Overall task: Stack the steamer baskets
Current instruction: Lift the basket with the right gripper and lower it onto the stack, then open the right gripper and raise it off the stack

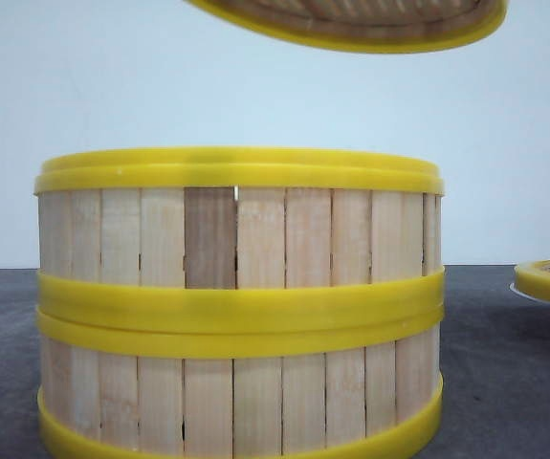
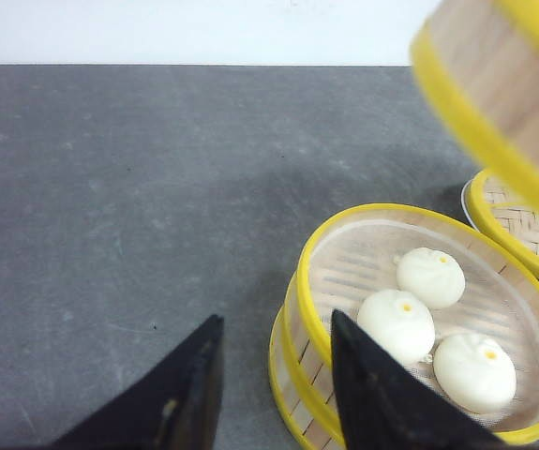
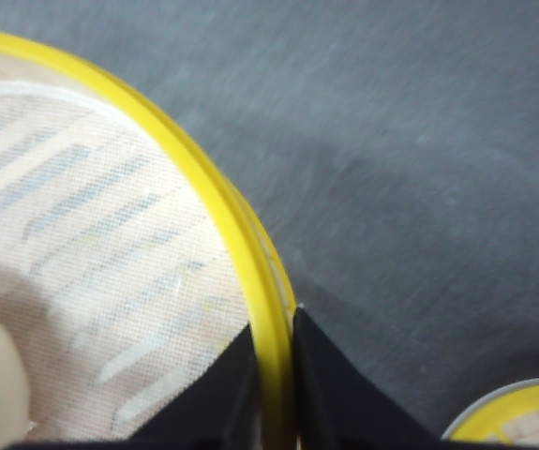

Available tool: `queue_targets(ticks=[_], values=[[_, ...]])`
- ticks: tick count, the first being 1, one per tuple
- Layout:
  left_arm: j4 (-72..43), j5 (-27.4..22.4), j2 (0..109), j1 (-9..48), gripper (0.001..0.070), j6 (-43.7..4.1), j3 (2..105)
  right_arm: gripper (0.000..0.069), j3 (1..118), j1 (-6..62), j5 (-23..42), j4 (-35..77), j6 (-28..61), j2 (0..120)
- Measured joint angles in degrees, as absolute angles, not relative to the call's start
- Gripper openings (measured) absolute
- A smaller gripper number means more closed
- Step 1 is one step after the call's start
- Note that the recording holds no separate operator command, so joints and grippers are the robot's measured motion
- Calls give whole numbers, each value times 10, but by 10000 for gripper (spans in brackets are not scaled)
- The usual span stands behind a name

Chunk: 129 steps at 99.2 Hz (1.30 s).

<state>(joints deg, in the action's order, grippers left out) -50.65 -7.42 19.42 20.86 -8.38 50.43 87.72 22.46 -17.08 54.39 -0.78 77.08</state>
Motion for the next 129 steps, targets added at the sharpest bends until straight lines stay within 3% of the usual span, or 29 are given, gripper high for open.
queue_targets(ticks=[53, 70, 129], values=[[-508, -74, 194, 209, 201, -84, 504, 29, 834, 302, -164, 501, -2, 823], [-508, -74, 194, 209, 201, -84, 504, 29, 834, 323, -134, 500, 1, 848], [-508, -74, 194, 209, 201, -84, 504, 28, 832, 334, -109, 521, 18, 901]])
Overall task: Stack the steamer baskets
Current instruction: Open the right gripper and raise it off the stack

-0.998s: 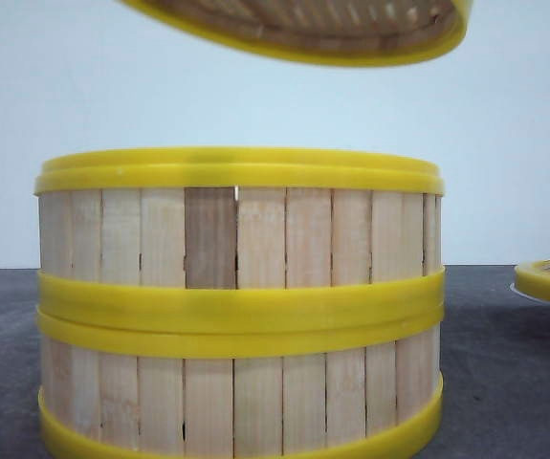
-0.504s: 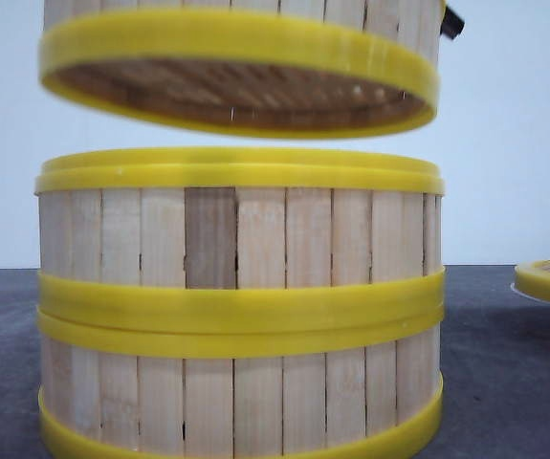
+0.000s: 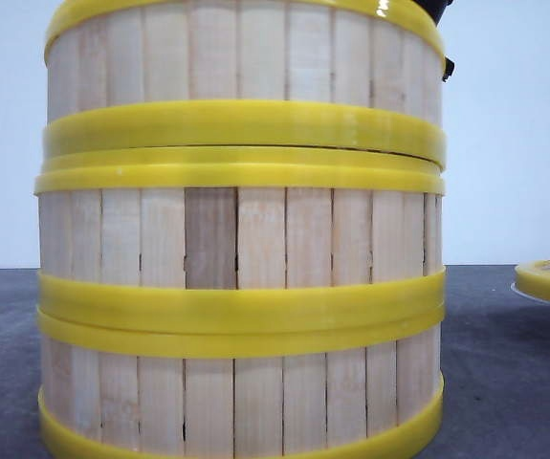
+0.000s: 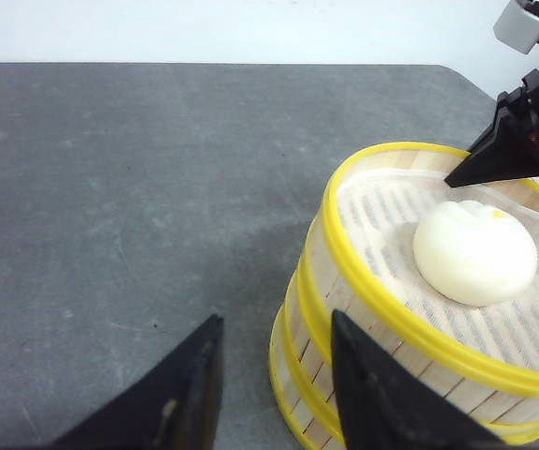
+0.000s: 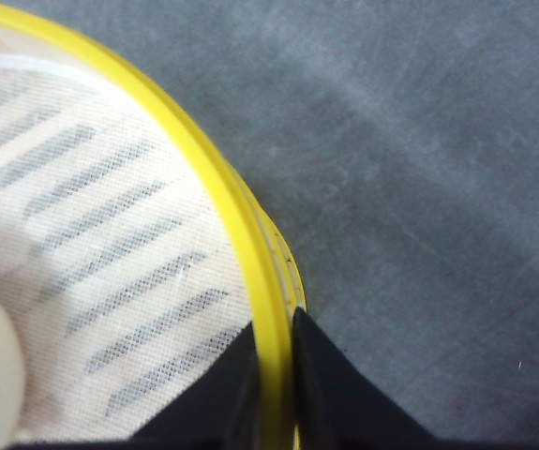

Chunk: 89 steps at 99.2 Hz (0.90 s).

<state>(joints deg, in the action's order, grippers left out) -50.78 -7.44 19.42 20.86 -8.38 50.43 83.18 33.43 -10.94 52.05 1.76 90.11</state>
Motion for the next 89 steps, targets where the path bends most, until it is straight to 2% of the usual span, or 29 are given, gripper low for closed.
queue_targets(ticks=[56, 62, 76, 89], values=[[-508, -74, 194, 209, 201, -84, 504, 34, 826, 334, -112, 522, 22, 901], [-508, -74, 194, 209, 201, -84, 504, 82, 826, 334, -117, 525, 21, 901], [-508, -74, 194, 209, 201, -84, 504, 281, 826, 336, -119, 528, 21, 901], [-508, -74, 194, 209, 201, -84, 504, 336, 826, 336, -120, 522, 21, 900]])
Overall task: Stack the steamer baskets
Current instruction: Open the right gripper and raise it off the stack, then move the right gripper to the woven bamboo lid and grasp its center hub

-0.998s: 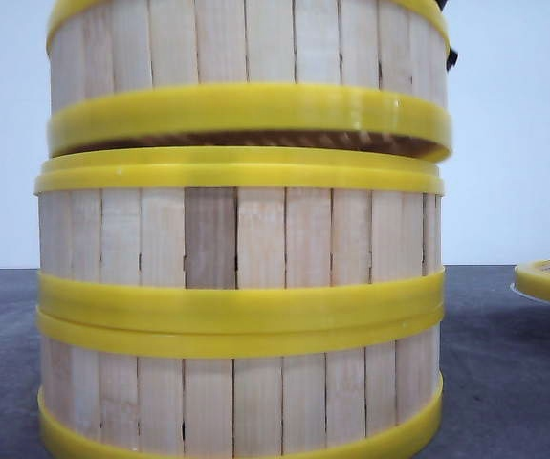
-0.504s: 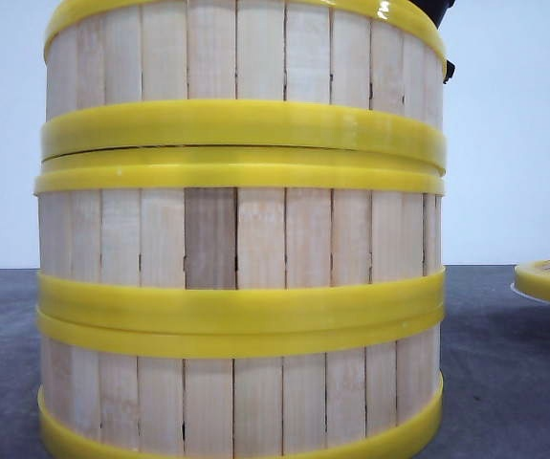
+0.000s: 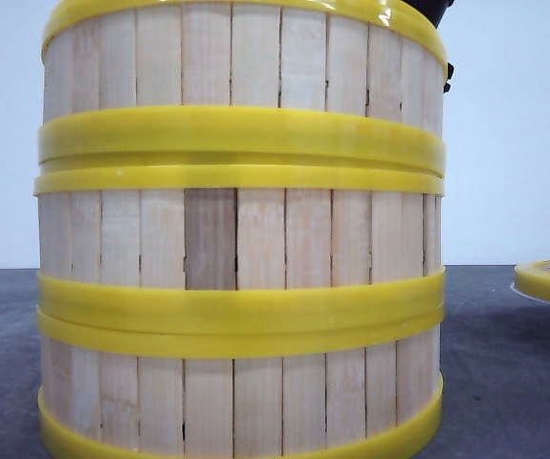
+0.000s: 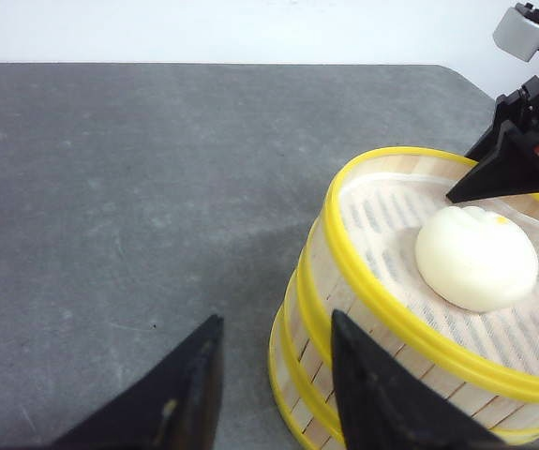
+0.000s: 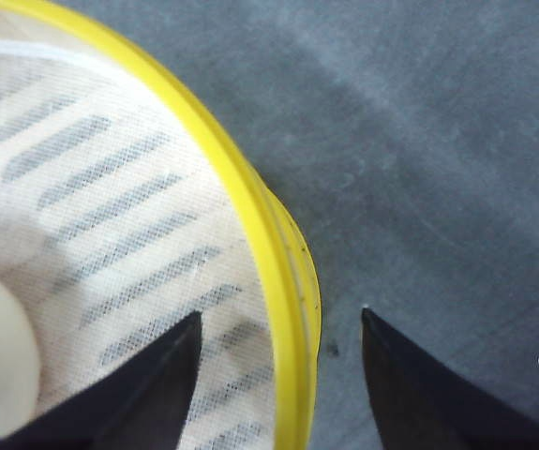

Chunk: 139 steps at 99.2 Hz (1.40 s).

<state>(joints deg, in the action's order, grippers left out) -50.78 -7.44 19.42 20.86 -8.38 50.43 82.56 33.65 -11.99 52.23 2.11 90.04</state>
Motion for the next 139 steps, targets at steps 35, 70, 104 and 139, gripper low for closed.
queue_targets(ticks=[35, 70, 104, 139], values=[[-508, -74, 194, 209, 201, -84, 504, 344, 825, 322, -117, 482, 8, 801], [-508, -75, 194, 209, 201, -84, 504, 344, 825, 249, -44, 557, -35, 728], [-509, -79, 194, 209, 201, -84, 504, 344, 787, 124, -44, 601, -51, 737], [-509, -79, 194, 209, 201, -84, 504, 344, 658, 26, -44, 557, -60, 741]])
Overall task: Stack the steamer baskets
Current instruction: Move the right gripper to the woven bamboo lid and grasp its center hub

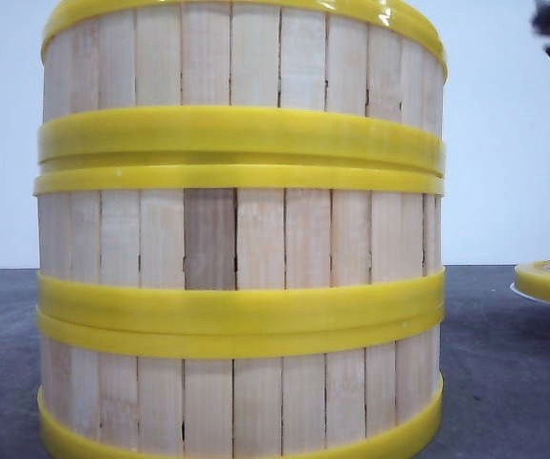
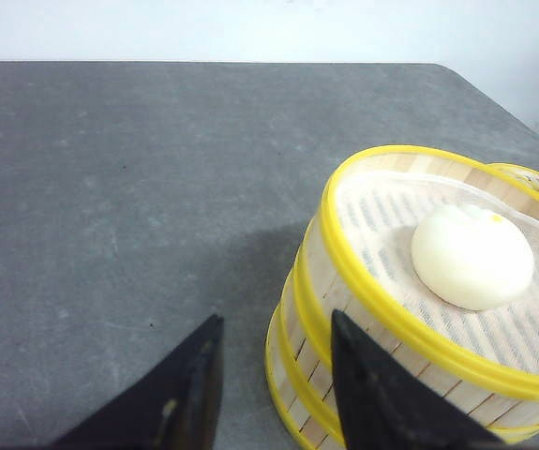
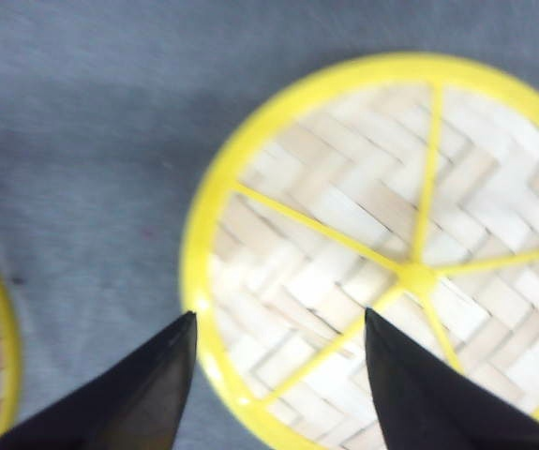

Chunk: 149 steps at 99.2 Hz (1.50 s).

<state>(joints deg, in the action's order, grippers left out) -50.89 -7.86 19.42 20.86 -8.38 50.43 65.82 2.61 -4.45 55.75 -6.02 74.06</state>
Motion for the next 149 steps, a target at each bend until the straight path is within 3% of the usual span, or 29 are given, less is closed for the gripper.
queue_targets(ticks=[29, 75, 91, 132, 149], values=[[-531, -79, 194, 209, 201, -84, 504, 344, 634, -46, -44, 529, -63, 763], [-537, -90, 194, 209, 201, -84, 504, 330, 634, -48, -30, 515, -63, 837], [-538, -93, 194, 209, 201, -84, 504, 257, 634, -49, -23, 502, -63, 838], [-538, -93, 194, 209, 201, -84, 504, 193, 635, -49, -23, 498, -63, 851], [-538, -93, 194, 209, 201, -84, 504, 77, 635, -49, -22, 499, -63, 851]])
